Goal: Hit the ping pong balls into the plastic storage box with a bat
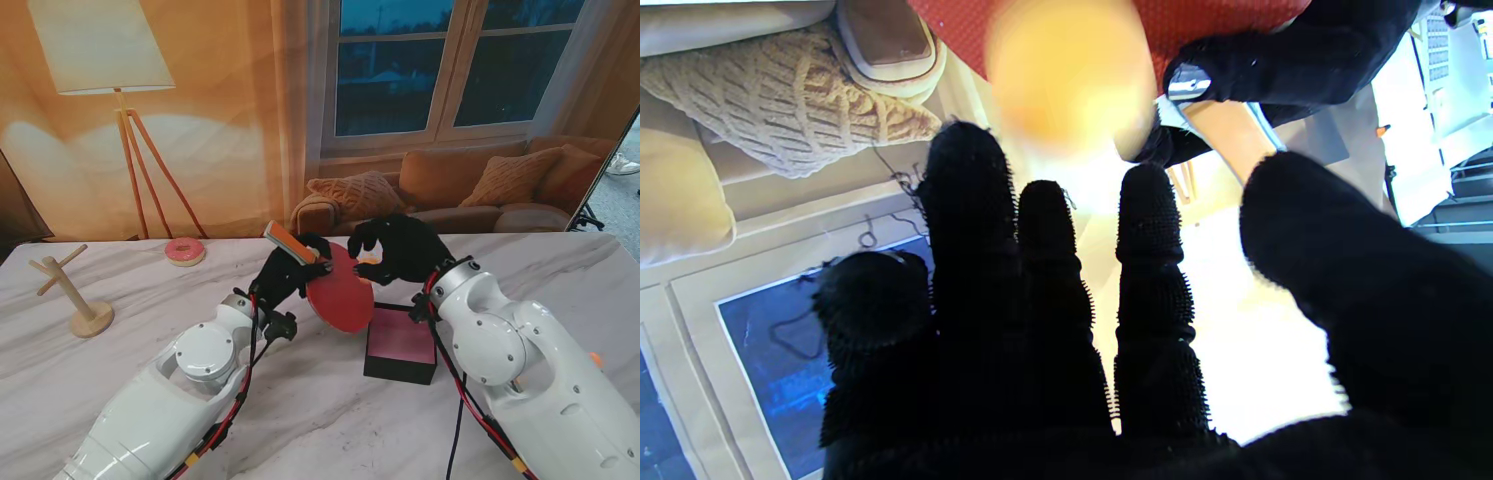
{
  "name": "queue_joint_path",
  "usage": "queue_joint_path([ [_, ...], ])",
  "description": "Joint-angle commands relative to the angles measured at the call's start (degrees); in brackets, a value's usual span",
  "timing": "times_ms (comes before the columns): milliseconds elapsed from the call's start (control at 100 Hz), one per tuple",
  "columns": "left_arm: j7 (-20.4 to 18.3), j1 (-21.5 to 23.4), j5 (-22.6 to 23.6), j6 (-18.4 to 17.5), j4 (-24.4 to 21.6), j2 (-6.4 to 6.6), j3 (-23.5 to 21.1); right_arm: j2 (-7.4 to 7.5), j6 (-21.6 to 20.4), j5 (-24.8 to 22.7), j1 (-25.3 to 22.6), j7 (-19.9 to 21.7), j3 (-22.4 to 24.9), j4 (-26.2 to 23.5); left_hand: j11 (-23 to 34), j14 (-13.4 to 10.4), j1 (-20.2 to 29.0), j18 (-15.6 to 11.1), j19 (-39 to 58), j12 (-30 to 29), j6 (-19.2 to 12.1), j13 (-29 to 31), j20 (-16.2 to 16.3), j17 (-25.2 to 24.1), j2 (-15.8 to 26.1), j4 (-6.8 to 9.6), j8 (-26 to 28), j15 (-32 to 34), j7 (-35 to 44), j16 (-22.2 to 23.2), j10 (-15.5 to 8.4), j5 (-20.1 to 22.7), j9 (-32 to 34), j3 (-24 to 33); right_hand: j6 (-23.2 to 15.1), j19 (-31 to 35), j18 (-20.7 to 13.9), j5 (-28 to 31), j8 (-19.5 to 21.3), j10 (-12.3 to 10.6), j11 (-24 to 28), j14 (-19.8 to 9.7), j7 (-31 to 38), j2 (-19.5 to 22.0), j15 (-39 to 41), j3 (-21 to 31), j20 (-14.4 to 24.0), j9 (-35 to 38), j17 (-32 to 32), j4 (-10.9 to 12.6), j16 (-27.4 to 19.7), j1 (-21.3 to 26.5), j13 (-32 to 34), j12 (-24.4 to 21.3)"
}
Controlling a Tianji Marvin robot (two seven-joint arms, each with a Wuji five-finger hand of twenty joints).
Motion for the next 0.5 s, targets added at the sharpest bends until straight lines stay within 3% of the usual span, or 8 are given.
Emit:
queue_joint_path([
  [0, -0.7, 0.5, 0.4, -0.3, -1.1, -0.16, -0.4, -0.02, -0.2, 0.2, 0.2, 1.1, -0.5, 0.2, -0.3, 6.8, 0.1, -4.7, 2.4, 1.9, 1.0, -0.5, 0.5, 0.3, -0.9, -1.66, 0.8, 1.3, 3.0, 0.9, -7.3, 1.6, 1.0, 3.8, 0.3, -0.7, 0.6, -4.0, 1.8, -0.7, -1.6, 1.1, -3.1, 1.2, -1.1, -0.9, -0.2, -3.5, -1.7, 3.4, 0.0, -2.6, -2.0, -1.2],
  [200, -1.1, 1.1, 2.2, 0.0, -2.5, 0.54, -1.7, -0.03, -0.1, 0.7, 0.2, 1.2, -1.3, 0.3, -0.3, 6.8, 0.1, -4.6, 2.4, 2.1, 1.1, -0.3, 0.6, 0.3, -0.8, -1.68, 0.9, 1.4, 3.0, 1.0, -7.2, 1.5, 1.0, 3.8, 0.1, -1.4, 0.9, -6.6, 2.4, -0.8, -2.5, 1.4, -4.1, 1.6, -1.8, -2.6, 0.0, -5.7, -3.6, 3.5, 0.0, -4.1, -3.7, -1.5],
  [490, -2.1, 3.7, 8.8, 2.1, -5.8, 2.30, -4.5, -0.03, -0.1, 0.0, -0.4, 0.8, -0.5, 0.4, -0.2, 6.7, 0.2, -4.9, 2.7, 2.2, 1.2, -0.1, 0.7, 0.7, -0.6, -1.70, 0.9, 1.7, 2.9, 1.0, -7.1, 1.4, 1.0, 3.6, 0.2, -2.2, 0.6, -6.3, 3.0, -0.7, -2.5, 1.3, -4.2, 2.0, -2.4, -3.0, 0.2, -6.1, -4.7, 3.8, 0.1, -4.0, -4.7, -1.5],
])
